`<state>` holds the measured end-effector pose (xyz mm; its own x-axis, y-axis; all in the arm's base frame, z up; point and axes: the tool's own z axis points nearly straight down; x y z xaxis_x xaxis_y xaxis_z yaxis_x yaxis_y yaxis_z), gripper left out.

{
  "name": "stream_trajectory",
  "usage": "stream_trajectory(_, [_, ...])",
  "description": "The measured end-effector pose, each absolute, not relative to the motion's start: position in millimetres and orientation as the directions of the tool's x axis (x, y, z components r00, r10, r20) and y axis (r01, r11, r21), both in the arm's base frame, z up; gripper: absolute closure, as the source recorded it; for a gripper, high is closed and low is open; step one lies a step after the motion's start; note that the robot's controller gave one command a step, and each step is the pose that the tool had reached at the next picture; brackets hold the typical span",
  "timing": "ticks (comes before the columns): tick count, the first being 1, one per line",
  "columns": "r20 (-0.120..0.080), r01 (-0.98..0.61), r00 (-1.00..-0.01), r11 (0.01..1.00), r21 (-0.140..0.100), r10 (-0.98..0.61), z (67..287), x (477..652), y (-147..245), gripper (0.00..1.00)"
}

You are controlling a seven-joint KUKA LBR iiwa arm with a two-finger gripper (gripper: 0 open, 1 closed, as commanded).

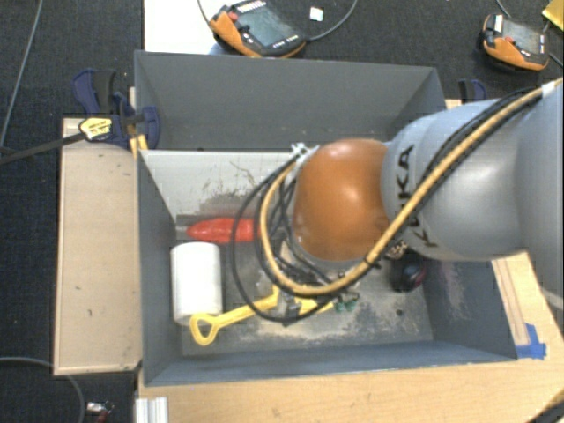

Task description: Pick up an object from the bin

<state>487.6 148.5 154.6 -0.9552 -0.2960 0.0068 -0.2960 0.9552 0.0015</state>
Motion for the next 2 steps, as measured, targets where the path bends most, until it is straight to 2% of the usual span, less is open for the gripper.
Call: stream_trajectory(2, [0.001, -0.290, -0.957, 0.957, 0.002, -0.290, 180.0, 488.8, 148.8, 1.00])
